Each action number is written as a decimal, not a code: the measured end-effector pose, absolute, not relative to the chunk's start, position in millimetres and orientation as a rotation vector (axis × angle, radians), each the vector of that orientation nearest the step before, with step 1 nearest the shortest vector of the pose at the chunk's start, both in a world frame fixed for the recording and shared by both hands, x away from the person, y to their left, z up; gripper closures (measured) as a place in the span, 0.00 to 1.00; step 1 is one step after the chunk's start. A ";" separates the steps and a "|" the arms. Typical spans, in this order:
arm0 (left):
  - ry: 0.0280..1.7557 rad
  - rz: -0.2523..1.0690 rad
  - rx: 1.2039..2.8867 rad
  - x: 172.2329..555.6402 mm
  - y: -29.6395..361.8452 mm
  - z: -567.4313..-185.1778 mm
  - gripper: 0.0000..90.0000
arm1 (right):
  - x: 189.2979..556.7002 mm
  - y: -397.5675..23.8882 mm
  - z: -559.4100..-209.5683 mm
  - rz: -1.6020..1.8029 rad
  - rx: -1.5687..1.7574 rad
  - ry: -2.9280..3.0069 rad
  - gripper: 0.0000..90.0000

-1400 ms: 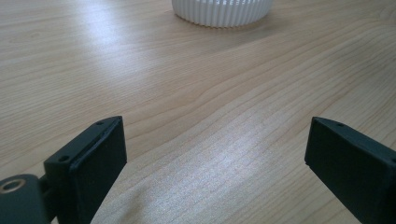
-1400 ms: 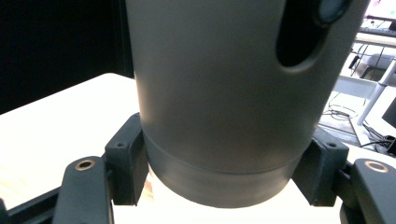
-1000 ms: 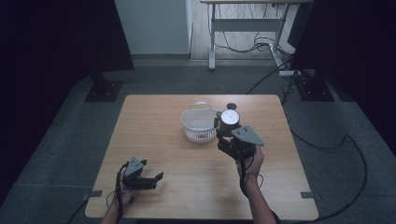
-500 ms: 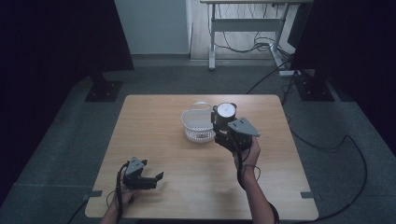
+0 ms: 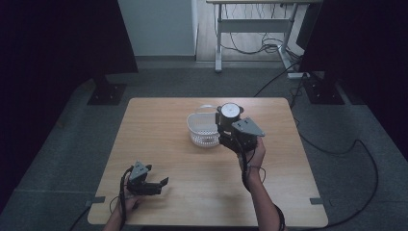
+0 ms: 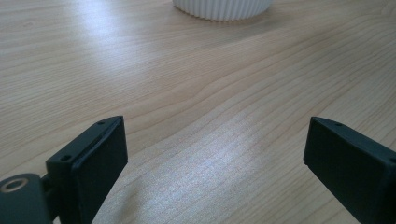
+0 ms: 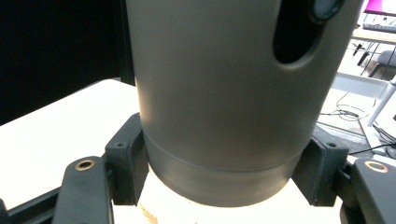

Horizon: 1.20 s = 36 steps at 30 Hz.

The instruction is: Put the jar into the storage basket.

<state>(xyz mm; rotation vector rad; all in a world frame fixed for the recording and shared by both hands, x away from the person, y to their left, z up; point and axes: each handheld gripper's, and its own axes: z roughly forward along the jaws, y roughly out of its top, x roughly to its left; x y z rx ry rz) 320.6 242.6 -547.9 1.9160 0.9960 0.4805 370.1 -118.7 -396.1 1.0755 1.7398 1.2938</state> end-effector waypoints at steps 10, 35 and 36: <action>0.996 0.484 1.922 320.7 241.9 -548.0 0.07 | 377.7 -115.8 -394.4 1.295 1.083 1.743 0.34; 0.996 0.473 1.923 321.4 242.3 -548.0 0.07 | 405.5 -96.4 -387.5 1.273 1.085 1.763 0.34; 0.996 0.474 1.924 321.4 242.4 -548.0 0.07 | 407.3 -95.8 -387.3 1.272 1.086 1.764 0.34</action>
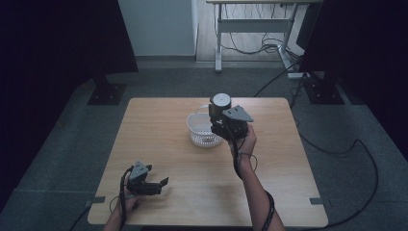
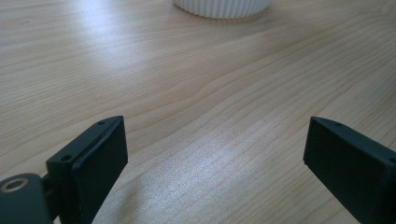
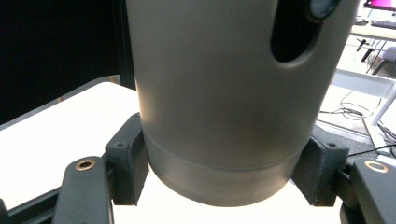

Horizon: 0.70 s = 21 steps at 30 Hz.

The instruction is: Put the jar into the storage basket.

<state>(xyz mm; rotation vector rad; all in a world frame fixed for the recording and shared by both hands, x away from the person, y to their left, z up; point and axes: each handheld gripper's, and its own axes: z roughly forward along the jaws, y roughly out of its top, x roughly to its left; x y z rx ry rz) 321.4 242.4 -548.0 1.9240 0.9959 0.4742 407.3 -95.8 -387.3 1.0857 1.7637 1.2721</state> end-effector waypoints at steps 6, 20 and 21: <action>0.995 0.470 1.922 321.5 242.3 -548.1 0.07 | 415.4 -92.0 -386.1 1.271 1.085 1.762 0.34; 0.998 0.462 1.923 322.1 242.2 -548.2 0.07 | 435.7 -79.1 -384.6 1.292 1.063 1.769 0.34; 0.999 0.462 1.921 322.0 242.3 -548.2 0.07 | 437.1 -78.1 -385.1 1.292 1.061 1.771 0.34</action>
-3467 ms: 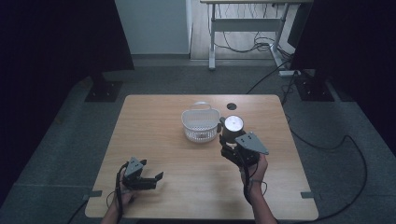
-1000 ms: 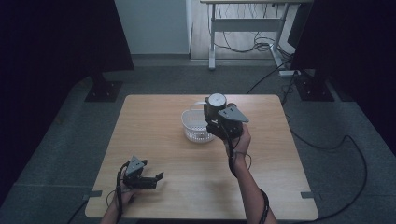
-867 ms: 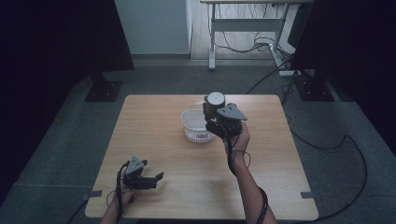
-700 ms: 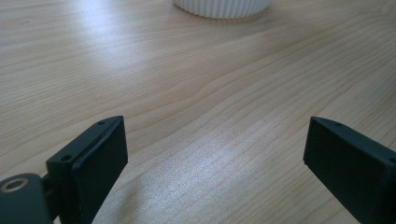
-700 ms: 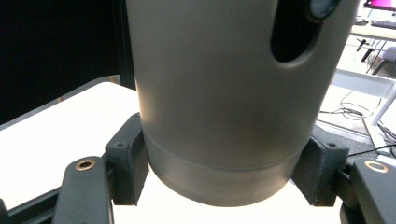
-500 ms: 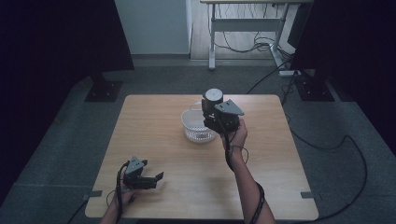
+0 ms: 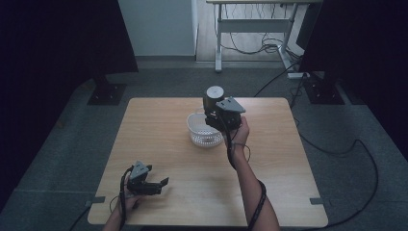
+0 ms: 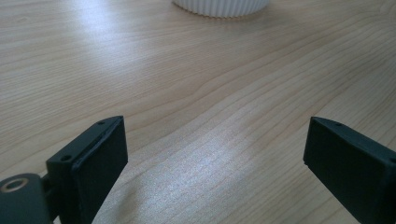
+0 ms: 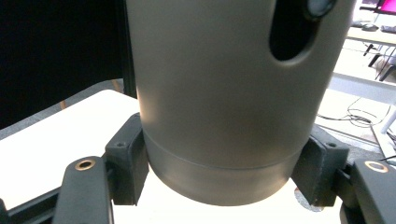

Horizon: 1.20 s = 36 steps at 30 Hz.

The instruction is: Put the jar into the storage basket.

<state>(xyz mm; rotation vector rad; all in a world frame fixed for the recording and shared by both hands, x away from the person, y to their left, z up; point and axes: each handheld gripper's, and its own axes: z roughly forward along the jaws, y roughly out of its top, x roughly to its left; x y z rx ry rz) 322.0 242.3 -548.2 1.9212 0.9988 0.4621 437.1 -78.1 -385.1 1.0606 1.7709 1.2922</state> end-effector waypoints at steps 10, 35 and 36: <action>0.993 0.463 1.922 321.9 242.9 -548.1 0.07 | 449.4 -68.9 -391.2 1.276 1.055 1.789 0.34; 0.988 0.458 1.921 321.6 243.1 -548.0 0.06 | 466.0 -61.9 -411.2 1.311 1.053 1.793 0.34; 0.988 0.458 1.920 321.6 243.1 -548.0 0.06 | 466.6 -61.9 -411.8 1.309 1.051 1.792 0.34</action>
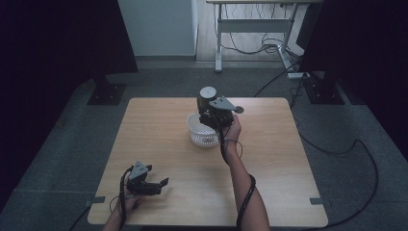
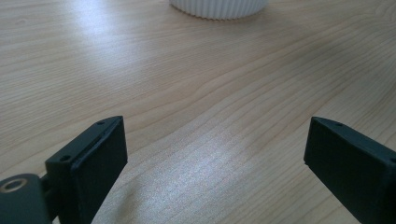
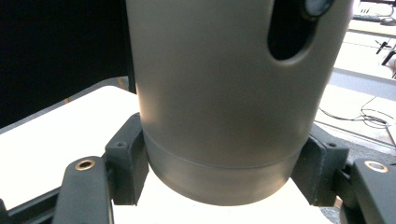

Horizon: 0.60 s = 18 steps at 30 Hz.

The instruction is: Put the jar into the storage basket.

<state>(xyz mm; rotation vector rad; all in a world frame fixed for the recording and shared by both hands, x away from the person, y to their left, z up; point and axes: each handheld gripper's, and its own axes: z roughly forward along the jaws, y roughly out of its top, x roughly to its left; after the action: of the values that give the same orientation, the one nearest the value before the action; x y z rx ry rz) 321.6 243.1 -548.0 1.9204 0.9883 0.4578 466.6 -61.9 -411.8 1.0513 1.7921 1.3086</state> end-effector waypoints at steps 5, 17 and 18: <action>0.991 0.455 1.917 321.7 243.4 -548.0 0.06 | 467.4 -61.3 -416.3 1.308 1.058 1.795 0.34; 0.991 0.456 1.916 321.6 243.5 -548.0 0.06 | 468.0 -60.6 -428.7 1.298 1.065 1.809 0.34; 0.991 0.457 1.916 321.6 243.5 -548.0 0.06 | 468.2 -60.5 -429.9 1.295 1.065 1.809 0.34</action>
<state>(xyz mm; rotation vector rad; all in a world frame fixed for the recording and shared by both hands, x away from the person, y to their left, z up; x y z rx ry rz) 321.6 243.5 -548.0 1.9161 0.9915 0.4567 468.2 -60.5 -429.9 1.0651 1.8089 1.2947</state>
